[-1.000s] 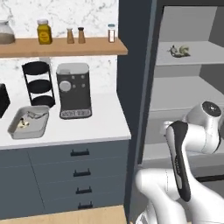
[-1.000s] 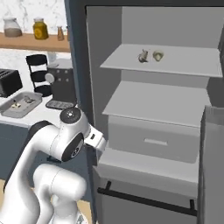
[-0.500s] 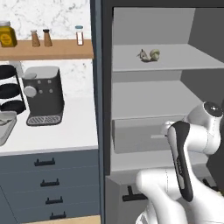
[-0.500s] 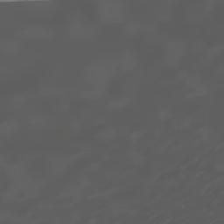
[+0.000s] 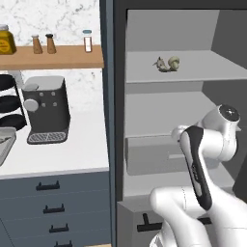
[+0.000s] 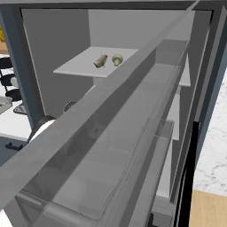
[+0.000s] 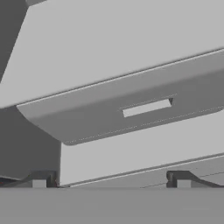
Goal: Place one mushroom and one fish in each tupperware on the nearby counter, to pack two identical lunches.
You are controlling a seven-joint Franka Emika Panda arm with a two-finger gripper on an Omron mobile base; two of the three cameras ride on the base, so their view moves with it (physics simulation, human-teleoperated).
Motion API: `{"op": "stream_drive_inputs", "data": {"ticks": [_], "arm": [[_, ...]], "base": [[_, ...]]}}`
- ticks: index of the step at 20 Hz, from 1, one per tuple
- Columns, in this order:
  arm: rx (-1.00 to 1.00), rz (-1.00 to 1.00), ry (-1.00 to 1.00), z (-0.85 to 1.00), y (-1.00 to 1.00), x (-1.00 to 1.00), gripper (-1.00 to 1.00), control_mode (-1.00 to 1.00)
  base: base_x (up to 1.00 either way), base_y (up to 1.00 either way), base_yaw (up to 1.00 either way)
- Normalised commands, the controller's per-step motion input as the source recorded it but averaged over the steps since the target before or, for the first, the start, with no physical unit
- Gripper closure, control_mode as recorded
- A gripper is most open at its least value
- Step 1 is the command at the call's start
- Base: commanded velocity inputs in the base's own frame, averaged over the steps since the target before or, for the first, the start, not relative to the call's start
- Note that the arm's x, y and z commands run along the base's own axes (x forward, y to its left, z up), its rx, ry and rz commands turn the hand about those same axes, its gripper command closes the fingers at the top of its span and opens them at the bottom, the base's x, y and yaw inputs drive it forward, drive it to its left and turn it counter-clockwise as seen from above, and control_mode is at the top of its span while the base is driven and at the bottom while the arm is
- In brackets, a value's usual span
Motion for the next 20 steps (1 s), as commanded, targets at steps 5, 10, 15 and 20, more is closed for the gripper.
{"op": "stream_drive_inputs", "data": {"ticks": [5, 10, 15, 20], "arm": [[0.03, -0.13, -0.38, 1.0, -0.03, -0.19, -1.0, -1.0], [0.0, -0.11, -0.35, 1.0, -0.2, -0.08, -1.0, -1.0], [-0.09, -0.07, -0.16, 1.0, -0.06, 0.0, -1.0, -1.0], [-0.31, -0.03, 0.14, 1.0, -0.01, 0.01, -1.0, -1.0]], "base": [[0.0, 0.0, 0.0], [0.0, 0.0, 0.0], [0.0, 0.0, 0.0], [0.0, 0.0, 0.0]]}}
